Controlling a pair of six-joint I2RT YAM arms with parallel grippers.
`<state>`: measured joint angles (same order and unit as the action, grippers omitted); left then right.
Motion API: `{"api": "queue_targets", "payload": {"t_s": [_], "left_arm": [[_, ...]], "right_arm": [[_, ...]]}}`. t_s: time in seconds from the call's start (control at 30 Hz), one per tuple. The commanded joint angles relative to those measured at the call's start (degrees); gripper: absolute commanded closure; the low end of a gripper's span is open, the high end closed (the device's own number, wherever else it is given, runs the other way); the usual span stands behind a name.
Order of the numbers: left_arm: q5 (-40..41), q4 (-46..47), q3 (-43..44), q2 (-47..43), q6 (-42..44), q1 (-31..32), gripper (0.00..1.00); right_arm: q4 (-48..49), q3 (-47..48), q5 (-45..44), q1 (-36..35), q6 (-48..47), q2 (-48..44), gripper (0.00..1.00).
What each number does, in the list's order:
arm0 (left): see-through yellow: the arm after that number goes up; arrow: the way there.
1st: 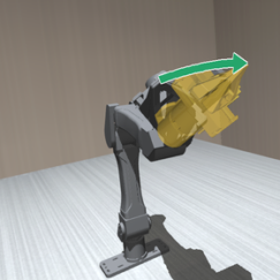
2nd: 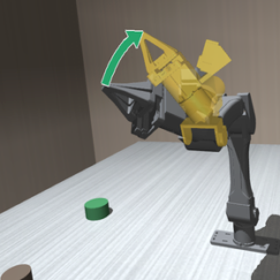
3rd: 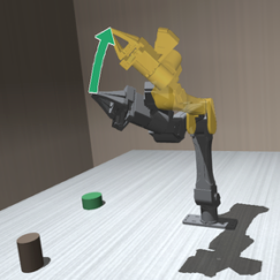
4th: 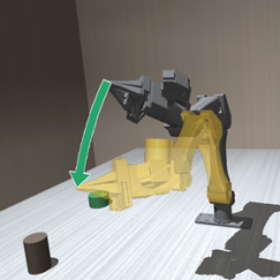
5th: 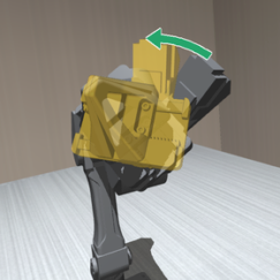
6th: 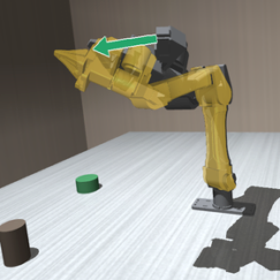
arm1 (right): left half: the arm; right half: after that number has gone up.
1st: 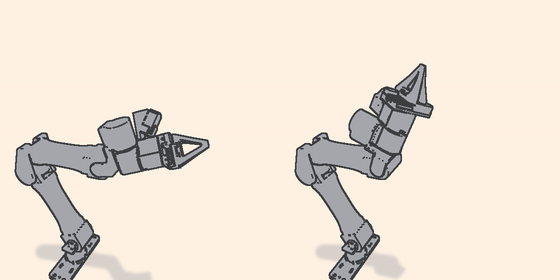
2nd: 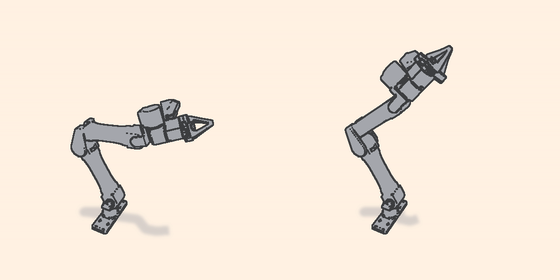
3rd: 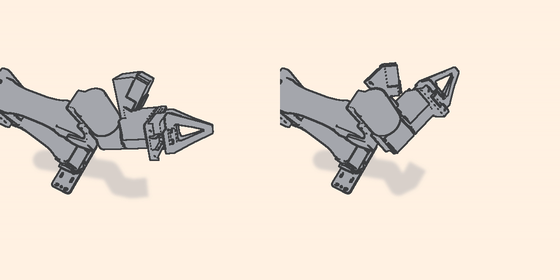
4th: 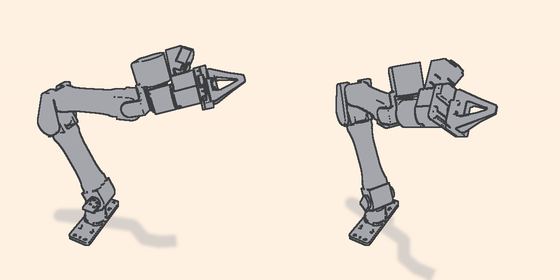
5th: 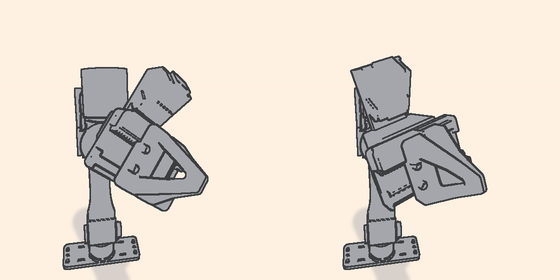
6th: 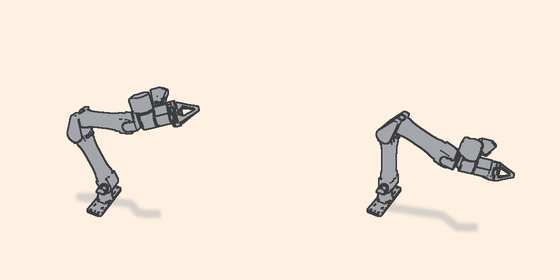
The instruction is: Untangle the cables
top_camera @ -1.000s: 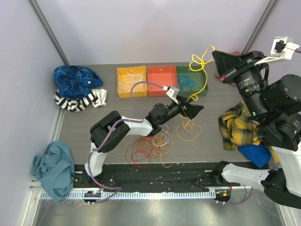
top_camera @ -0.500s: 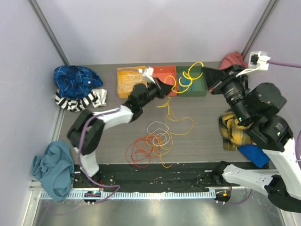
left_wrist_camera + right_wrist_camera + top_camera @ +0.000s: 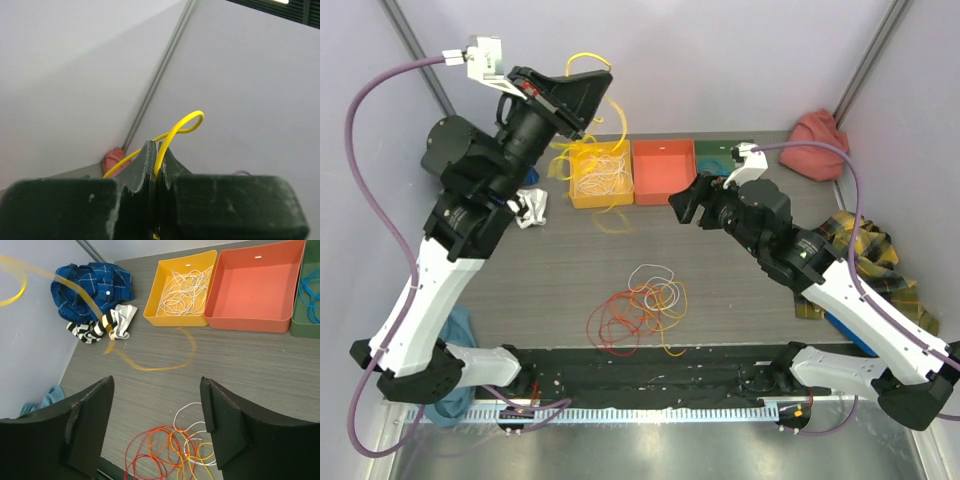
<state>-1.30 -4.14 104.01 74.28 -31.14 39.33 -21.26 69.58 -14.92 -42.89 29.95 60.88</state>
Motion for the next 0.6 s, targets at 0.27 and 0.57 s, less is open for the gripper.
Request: {"api": "queue_targets", "payload": {"t_s": [0.27, 0.57], "left_arm": [[5.52, -22.93, 16.57, 8.33, 5.12, -0.22, 1.0], [4.82, -23.72, 19.04, 10.36, 4.33, -0.22, 1.0]], "right_arm": [[20.01, -10.87, 11.04, -1.22, 2.3, 1.42, 0.1], [27.58, -14.64, 16.41, -6.32, -0.42, 6.18, 0.06]]}}
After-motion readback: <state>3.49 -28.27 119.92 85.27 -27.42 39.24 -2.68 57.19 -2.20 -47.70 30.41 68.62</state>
